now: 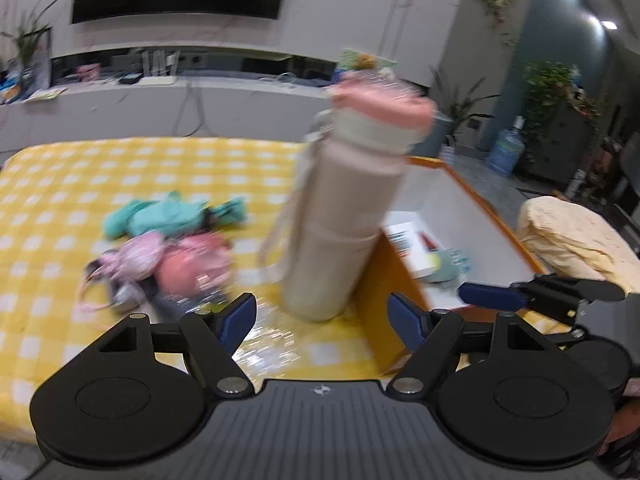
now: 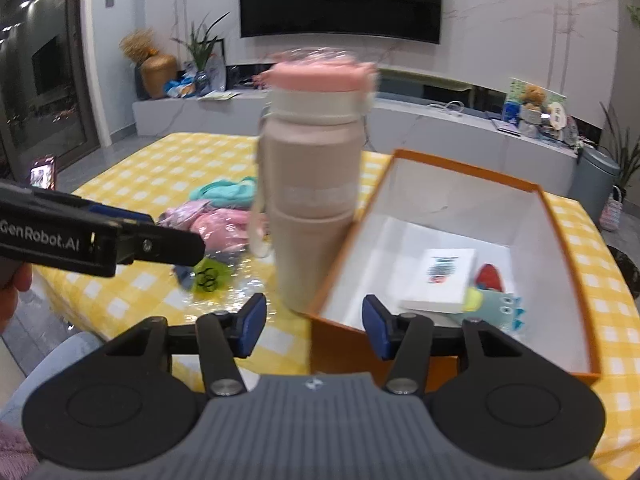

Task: Organize soft objects
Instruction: 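Move both open tools back over the remaining pile on the table, then grasp the clear biohazard-label bag with the right tool while the left tool grasps the navy strap, then lift the bag and navy strap and carry both over the orange box, then lower into the box and open both tools to release bag and strap, then move both open tools back over the remaining pile on the table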

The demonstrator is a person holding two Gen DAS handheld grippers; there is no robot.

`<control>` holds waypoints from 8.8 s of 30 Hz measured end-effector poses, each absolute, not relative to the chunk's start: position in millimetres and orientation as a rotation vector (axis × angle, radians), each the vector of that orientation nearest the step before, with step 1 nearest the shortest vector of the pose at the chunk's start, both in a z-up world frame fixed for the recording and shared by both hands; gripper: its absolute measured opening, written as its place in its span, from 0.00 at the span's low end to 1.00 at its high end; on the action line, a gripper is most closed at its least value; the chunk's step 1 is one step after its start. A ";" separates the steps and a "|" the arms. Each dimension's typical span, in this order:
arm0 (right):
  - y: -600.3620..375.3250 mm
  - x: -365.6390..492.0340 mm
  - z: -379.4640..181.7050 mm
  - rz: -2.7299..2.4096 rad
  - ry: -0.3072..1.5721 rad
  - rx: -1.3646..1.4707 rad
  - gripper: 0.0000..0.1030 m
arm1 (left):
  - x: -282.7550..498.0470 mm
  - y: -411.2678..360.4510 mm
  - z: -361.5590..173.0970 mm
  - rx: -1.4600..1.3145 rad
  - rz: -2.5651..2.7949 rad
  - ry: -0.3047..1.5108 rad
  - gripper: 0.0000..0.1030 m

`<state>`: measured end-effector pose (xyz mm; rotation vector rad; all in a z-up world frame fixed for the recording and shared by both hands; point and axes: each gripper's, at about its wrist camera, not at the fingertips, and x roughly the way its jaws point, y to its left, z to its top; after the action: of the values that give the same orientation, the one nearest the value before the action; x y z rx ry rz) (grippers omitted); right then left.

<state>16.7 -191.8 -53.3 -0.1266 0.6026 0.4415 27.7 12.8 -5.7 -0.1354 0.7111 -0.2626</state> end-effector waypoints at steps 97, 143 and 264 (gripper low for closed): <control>-80.5 95.6 -100.0 0.608 0.763 -0.102 0.05 | 76.7 111.6 -53.1 -0.135 -0.092 0.707 0.07; -222.0 -8.3 25.1 0.505 0.459 0.067 0.05 | 1.7 21.4 65.3 -0.072 -0.397 0.469 0.07; -387.8 135.5 -51.7 0.058 0.816 -0.095 0.03 | 103.7 -119.5 -30.9 0.123 -0.382 0.841 0.12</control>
<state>135.5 -387.8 -51.7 -0.0946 0.8161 0.0576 103.7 -119.5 -30.9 0.1234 0.8406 -0.3822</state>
